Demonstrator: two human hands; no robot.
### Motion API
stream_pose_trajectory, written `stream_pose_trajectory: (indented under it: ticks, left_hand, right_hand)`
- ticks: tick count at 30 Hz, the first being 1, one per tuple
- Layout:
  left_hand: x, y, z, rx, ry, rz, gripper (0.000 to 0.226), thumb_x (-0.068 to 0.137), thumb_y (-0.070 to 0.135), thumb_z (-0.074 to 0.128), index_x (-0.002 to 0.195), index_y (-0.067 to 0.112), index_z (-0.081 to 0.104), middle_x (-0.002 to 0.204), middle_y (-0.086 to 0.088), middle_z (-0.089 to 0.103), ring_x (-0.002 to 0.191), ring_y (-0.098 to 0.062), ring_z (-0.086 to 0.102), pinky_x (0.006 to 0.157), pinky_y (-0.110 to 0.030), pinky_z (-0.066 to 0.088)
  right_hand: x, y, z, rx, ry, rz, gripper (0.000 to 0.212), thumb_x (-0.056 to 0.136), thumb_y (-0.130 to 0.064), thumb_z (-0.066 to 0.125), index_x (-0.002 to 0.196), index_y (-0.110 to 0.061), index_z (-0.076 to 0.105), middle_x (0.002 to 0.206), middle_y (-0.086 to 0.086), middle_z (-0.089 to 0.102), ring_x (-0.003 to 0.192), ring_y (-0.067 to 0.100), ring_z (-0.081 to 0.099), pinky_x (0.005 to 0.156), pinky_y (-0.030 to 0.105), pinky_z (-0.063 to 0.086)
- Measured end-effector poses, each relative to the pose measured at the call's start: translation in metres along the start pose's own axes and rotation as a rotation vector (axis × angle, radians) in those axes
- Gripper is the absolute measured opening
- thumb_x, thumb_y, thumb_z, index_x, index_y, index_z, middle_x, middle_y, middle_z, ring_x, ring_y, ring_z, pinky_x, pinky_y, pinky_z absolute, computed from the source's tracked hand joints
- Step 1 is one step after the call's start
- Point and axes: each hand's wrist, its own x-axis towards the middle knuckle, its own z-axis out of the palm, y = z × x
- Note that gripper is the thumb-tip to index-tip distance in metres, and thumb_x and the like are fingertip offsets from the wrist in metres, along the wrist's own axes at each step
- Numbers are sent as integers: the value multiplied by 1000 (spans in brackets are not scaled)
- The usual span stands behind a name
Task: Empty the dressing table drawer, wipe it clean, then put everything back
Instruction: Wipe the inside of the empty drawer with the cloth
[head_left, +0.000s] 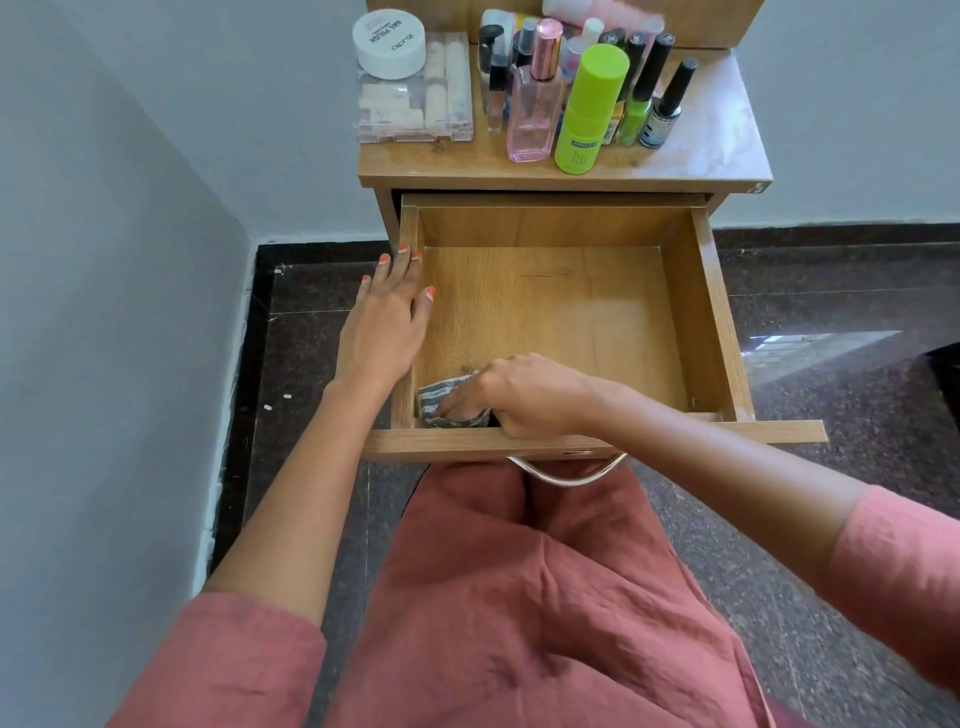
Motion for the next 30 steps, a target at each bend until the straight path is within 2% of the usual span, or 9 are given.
stream_pose_trajectory:
  ticks: [4, 10, 14, 17, 21, 23, 25, 28, 30]
  left_hand:
    - [1, 1, 0, -15, 3, -10, 47, 101, 27, 26, 145, 12, 22, 156, -2, 10, 144, -19, 6, 117, -36, 9]
    - [-1, 1, 0, -17, 9, -4, 46, 101, 25, 25, 145, 10, 22, 156, -3, 11, 144, -19, 7, 117, -34, 8]
    - [-1, 6, -1, -45, 18, -20, 46, 101, 25, 25, 144, 9, 23, 156, -4, 12, 144, -19, 7, 117, -34, 9]
    - [-2, 18, -1, -134, 69, -44, 45, 101, 23, 28, 144, 10, 24, 155, -5, 16, 144, -20, 13, 116, -35, 15]
    - [-6, 40, 4, -369, 101, -53, 44, 100, 24, 33, 142, 12, 29, 147, -8, 36, 129, -27, 43, 109, -40, 36]
    - [-6, 47, 10, -528, 94, -87, 41, 99, 25, 34, 138, 12, 37, 113, -11, 63, 98, -26, 61, 87, -34, 49]
    - [-7, 52, 16, -708, 76, -183, 39, 99, 27, 34, 133, 12, 45, 81, 2, 58, 70, -14, 55, 65, -23, 45]
    - [-9, 62, 26, -1122, -64, -402, 41, 99, 33, 31, 124, 6, 50, 109, -4, 60, 103, -16, 57, 90, -26, 46]
    - [-15, 72, 27, -1237, -158, -438, 50, 98, 41, 27, 122, 4, 51, 111, -6, 61, 101, -15, 58, 92, -26, 47]
  right_hand:
    - [17, -4, -7, -42, -59, -36, 68, 71, 8, 37, 125, -29, 54, 132, -4, 56, 119, 23, 53, 87, 38, 50]
    - [6, -1, -16, 5, -131, -47, 62, 75, 9, 38, 122, -26, 58, 142, -16, 43, 126, 18, 47, 87, 34, 48]
    - [-9, 15, -19, 94, -112, 15, 57, 70, 13, 41, 109, -20, 67, 131, -11, 56, 117, 18, 55, 82, 35, 52]
    - [-22, 29, -15, 308, 35, 93, 57, 64, 18, 39, 101, -10, 71, 117, 4, 67, 109, 21, 61, 87, 40, 52]
    - [-42, 45, -21, 666, 240, 366, 51, 74, 22, 37, 107, -4, 66, 112, 13, 67, 102, 22, 64, 86, 40, 54]
    - [-53, 48, -25, 897, 312, 443, 40, 83, 17, 39, 104, -4, 66, 103, 17, 69, 90, 22, 68, 78, 34, 58]
    - [-60, 49, -28, 1068, 404, 459, 36, 86, 13, 43, 97, -11, 67, 91, 13, 70, 80, 17, 70, 72, 28, 58]
    - [-65, 51, -33, 1256, 551, 449, 35, 84, 11, 46, 90, -16, 68, 81, 3, 72, 76, 15, 69, 70, 27, 57]
    - [-64, 51, -36, 1327, 644, 459, 37, 83, 14, 45, 93, -14, 67, 81, 1, 72, 75, 13, 69, 68, 24, 57]
